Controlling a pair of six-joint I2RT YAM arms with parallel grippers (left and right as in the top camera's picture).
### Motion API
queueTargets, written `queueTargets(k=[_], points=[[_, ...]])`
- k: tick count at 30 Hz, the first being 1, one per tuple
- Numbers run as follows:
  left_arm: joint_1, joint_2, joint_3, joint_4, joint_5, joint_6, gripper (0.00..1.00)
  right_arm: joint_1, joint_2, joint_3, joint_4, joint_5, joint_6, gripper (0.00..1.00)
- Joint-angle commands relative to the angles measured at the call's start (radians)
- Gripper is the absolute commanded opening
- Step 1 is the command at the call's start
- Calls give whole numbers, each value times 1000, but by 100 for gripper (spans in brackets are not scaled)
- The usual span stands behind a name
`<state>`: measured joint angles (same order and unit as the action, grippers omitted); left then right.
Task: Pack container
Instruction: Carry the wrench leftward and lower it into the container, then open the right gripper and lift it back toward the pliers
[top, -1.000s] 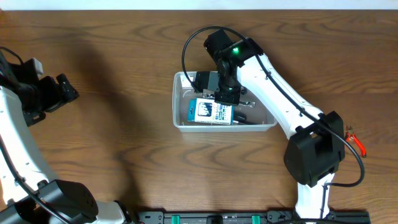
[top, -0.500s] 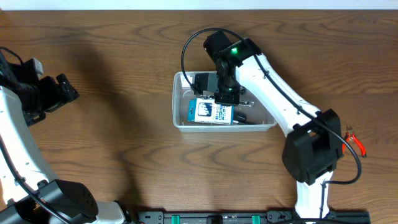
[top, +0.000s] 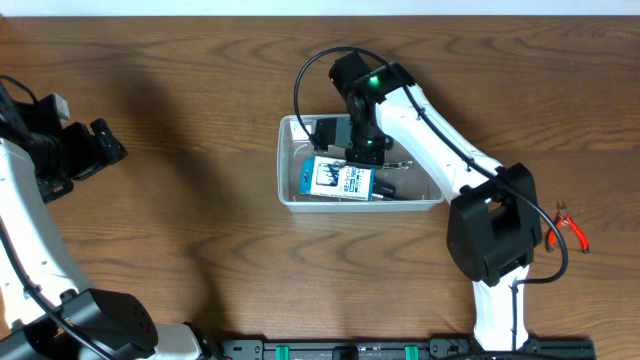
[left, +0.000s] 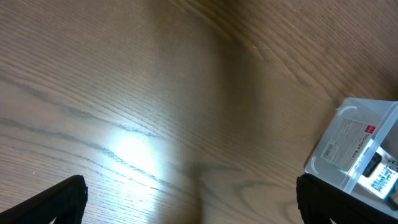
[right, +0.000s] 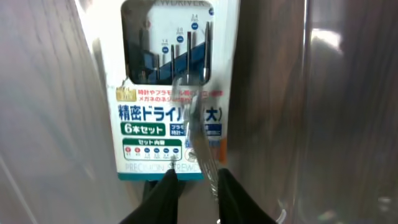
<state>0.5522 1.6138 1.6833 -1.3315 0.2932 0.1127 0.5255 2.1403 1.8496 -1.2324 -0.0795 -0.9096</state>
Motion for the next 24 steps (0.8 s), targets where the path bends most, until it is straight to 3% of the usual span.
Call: queueTargets(k=[1, 4, 11, 16, 20, 24], points=[[4, 1, 2, -2, 10, 14, 98, -3, 3, -5, 2, -14, -11, 25], [4, 1, 2, -3, 10, 14, 98, -3, 3, -5, 2, -14, 5, 28], [4, 1, 2, -3, 10, 14, 98, -2, -24, 40, -20, -14, 135, 45], [4, 1, 2, -2, 10, 14, 98, -3, -95, 136, -82, -12, 219, 66], [4, 1, 2, -2, 10, 14, 98, -10, -182, 226, -124, 78, 364, 95], [4, 1, 2, -3, 10, 14, 98, -39, -312, 252, -152, 194, 511, 99]])
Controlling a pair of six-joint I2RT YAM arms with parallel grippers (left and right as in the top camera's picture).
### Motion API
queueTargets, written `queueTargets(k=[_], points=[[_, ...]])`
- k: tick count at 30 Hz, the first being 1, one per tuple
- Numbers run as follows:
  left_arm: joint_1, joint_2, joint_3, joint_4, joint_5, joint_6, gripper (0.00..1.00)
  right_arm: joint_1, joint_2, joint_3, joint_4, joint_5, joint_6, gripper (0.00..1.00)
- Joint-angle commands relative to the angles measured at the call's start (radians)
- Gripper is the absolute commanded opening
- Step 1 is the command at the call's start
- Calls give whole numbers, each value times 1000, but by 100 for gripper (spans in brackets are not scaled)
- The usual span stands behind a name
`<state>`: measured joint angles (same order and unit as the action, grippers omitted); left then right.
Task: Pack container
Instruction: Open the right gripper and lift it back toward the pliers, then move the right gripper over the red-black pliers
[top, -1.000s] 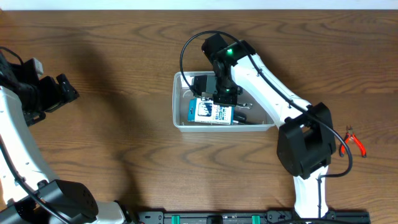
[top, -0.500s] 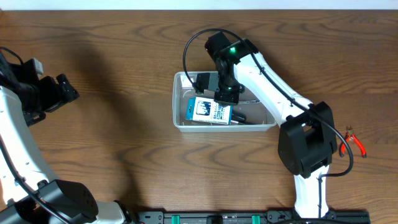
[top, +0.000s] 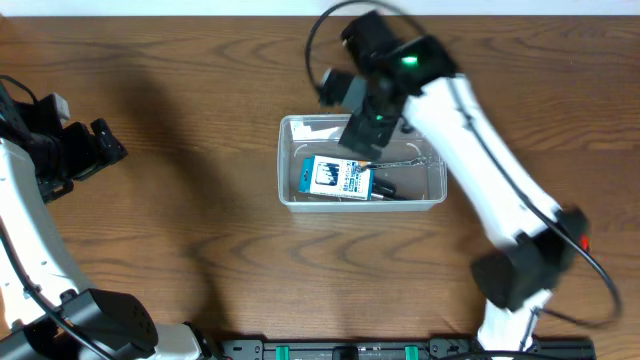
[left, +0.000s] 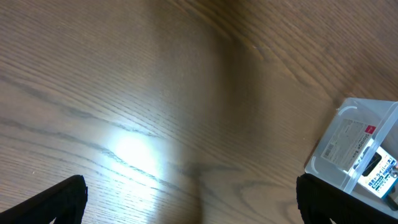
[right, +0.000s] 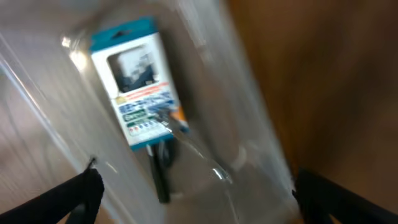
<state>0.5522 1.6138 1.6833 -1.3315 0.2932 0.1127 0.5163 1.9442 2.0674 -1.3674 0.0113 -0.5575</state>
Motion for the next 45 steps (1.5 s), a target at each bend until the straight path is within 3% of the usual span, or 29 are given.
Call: queueTargets(k=[1, 8, 14, 18, 23, 30, 37, 42, 45], points=[[4, 1, 2, -3, 10, 14, 98, -42, -146, 34, -26, 119, 197, 99], [4, 1, 2, -2, 10, 14, 98, -197, -352, 34, -149, 154, 571, 99], [4, 1, 2, -2, 10, 14, 98, -361, -471, 30, -332, 399, 982, 99], [4, 1, 2, -3, 10, 14, 98, -438, -560, 2, -331, 346, 1120, 99], [4, 1, 2, -3, 10, 14, 98, -483, -628, -45, -331, 287, 1092, 99], [4, 1, 2, -2, 10, 14, 98, -571, -698, -448, -272, 378, 1275, 99], [4, 1, 2, -3, 10, 14, 98, -701, -687, -762, -60, 374, 1224, 99], [4, 1, 2, -2, 10, 14, 98, -808, -682, -859, 150, 153, 879, 99], [4, 1, 2, -2, 10, 14, 98, -872, -653, -860, 150, -63, 665, 99]])
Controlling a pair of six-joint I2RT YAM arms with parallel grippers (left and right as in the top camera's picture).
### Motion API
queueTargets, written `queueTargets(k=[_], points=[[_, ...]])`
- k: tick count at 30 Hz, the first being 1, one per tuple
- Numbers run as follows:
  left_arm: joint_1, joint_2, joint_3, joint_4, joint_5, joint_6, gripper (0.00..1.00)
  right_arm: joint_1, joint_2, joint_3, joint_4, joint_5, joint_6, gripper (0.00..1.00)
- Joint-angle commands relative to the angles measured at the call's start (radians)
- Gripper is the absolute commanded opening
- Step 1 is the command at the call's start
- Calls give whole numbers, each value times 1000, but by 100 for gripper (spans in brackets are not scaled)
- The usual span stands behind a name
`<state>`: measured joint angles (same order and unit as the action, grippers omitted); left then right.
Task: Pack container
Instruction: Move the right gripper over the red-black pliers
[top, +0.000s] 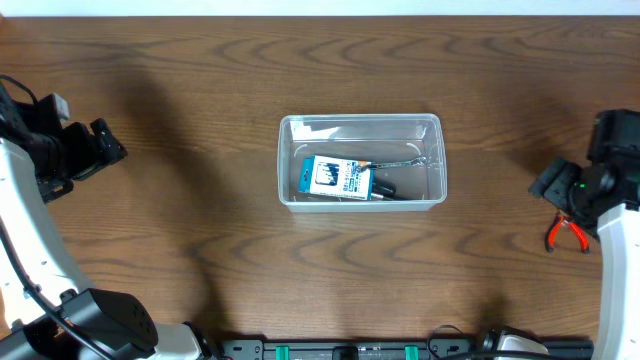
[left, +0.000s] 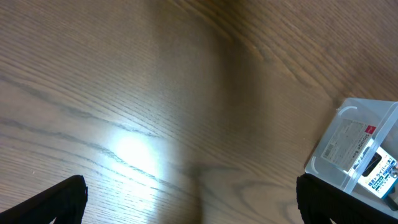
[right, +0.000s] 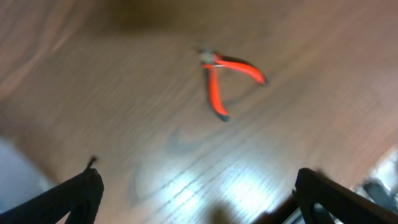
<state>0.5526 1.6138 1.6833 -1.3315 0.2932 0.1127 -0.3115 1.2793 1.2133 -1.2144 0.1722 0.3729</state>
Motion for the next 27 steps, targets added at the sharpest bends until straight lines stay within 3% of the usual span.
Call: queueTargets(k=[1, 4, 9, 19, 27], points=[[3, 1, 2, -2, 10, 14, 98, -73, 35, -6, -24, -278, -346, 99], [3, 1, 2, -3, 10, 14, 98, -120, 96, -6, -47, -206, -404, 99], [3, 1, 2, -3, 10, 14, 98, -162, 172, -6, -50, -87, -342, 99], [3, 1, 2, -2, 10, 14, 98, -196, 188, -26, 95, -97, -355, 96], [3, 1, 2, -2, 10, 14, 98, -196, 188, -151, 192, -111, -355, 97]])
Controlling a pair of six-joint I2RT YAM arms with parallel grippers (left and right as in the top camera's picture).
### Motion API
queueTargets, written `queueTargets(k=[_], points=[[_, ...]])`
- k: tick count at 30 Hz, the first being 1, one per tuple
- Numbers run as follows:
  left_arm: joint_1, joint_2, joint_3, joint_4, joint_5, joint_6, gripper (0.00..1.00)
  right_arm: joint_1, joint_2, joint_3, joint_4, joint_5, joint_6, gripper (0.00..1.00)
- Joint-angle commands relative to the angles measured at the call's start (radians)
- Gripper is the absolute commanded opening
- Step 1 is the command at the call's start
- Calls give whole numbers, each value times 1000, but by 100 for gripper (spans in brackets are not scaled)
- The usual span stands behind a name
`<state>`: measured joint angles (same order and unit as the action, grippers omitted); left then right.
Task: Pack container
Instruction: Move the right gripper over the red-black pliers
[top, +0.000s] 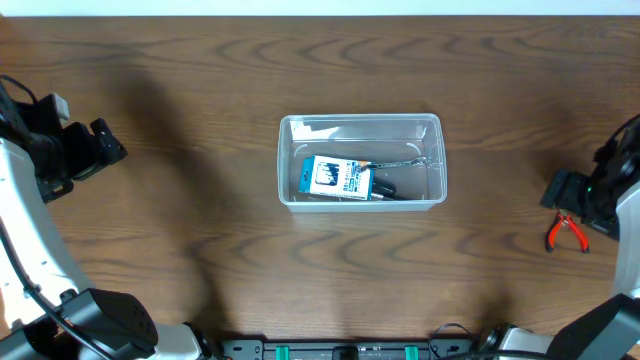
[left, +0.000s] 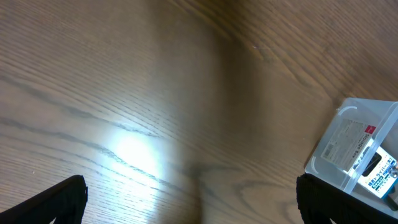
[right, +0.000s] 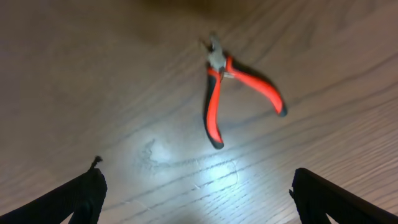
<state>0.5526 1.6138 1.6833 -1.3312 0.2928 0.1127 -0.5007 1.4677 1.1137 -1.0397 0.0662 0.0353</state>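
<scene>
A clear plastic container (top: 361, 124) sits mid-table, holding a blue-and-white screwdriver pack (top: 337, 178), a black item and a thin metal tool. Red-handled pliers (top: 566, 231) lie on the wood at the far right; in the right wrist view the pliers (right: 239, 87) lie just ahead of my right gripper (right: 196, 196), which is open and empty above the table. My left gripper (left: 191, 199) is open and empty over bare wood at the far left, and the container's corner (left: 351, 146) shows at its right edge.
The wooden table (top: 200, 220) stretches between the left arm and the container. The table's far edge runs along the top of the overhead view. A black rail lies along the near edge.
My right gripper has come closer to the red pliers, which now fill more of the right wrist view and sit nearer its centre. The left arm has not moved.
My right gripper was down inside the container over the screwdriver pack with a thin metal tool between its fingers. Then it was open and higher, the tool left in the container. Later it was at the far right near the pliers, and now closer above them.
</scene>
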Motion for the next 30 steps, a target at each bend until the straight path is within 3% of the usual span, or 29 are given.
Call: queueTargets(k=[1, 20, 30], points=[[3, 1, 2, -3, 10, 14, 98, -6, 0, -73, 32, -9, -18, 97], [3, 1, 2, -3, 10, 14, 98, -9, 227, -147, 201, -14, -7, 99], [3, 1, 2, -3, 10, 14, 98, -10, 242, -147, 252, -18, 8, 99]])
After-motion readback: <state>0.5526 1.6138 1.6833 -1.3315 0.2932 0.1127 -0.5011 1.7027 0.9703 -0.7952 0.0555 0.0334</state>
